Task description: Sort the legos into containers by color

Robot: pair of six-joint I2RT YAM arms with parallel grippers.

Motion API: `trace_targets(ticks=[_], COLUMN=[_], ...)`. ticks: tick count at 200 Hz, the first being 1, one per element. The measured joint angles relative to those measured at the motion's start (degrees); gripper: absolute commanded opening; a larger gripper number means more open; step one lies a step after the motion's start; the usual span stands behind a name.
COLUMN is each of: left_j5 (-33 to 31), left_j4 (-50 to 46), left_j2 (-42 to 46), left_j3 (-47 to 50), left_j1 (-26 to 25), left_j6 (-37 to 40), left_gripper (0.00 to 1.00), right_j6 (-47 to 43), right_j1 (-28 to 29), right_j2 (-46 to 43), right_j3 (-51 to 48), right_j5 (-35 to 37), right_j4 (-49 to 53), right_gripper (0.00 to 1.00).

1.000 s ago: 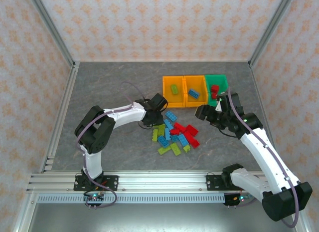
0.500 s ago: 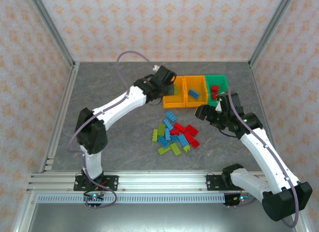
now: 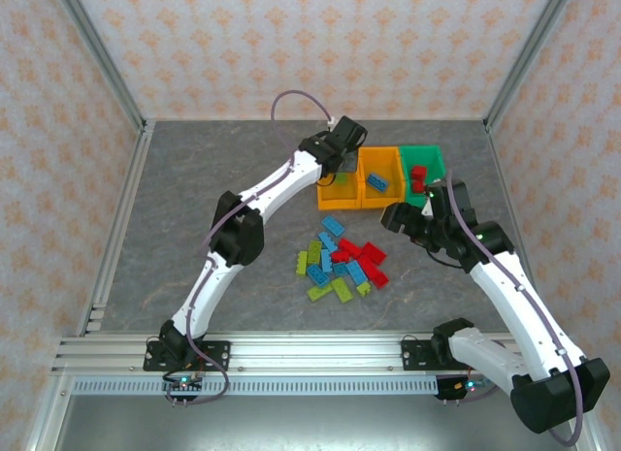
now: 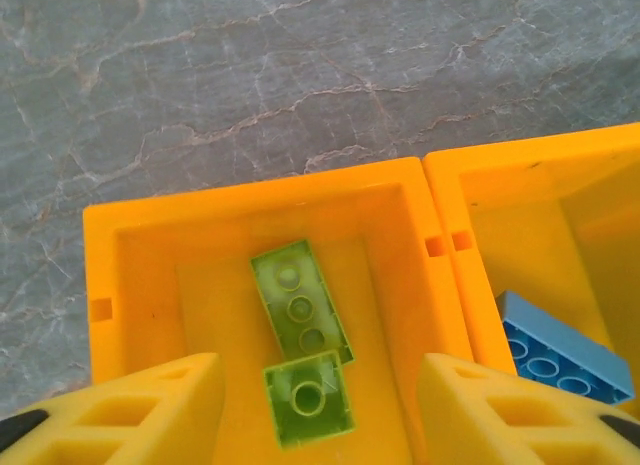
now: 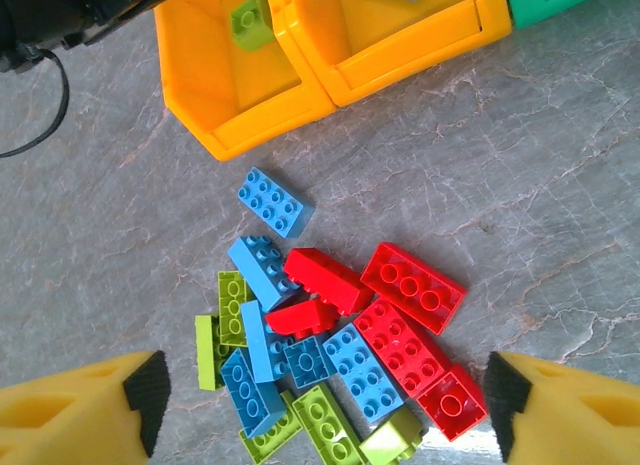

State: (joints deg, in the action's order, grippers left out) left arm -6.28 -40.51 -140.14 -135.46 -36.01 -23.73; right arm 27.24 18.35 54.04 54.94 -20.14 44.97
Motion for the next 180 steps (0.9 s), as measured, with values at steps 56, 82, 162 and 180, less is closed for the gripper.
trace_targets(ticks=[56,82,162,180], left_j5=[0.8,-1.8,-11.1,-15.3], left_j4=[5.3,8.5,-4.9,-5.5], left_j2=[30.0,51.4,83.9,86.2], left_j3=[29.6,44.1,60.5,64.5], left_j1=[-1.7,-4.8,-6.8,-6.8], left_j6=[2.3,5.6,18.8,21.0], left_gripper=[0.62,0.63,0.92,0.98], right_j6=[-2.6,-5.4,-10.0,-10.0], right_j1=[2.1,7.3,15.3,15.8], right_j2=[4.7,14.1,47.9,52.2], right_j3=[-0.5,1.8,18.6,20.9], right_j5=[0.4,0.7,2.6,3.3], right_j4=[-3.3,-5.4,-13.5,-14.4], right_gripper=[0.96,0.91,0.94,0.94])
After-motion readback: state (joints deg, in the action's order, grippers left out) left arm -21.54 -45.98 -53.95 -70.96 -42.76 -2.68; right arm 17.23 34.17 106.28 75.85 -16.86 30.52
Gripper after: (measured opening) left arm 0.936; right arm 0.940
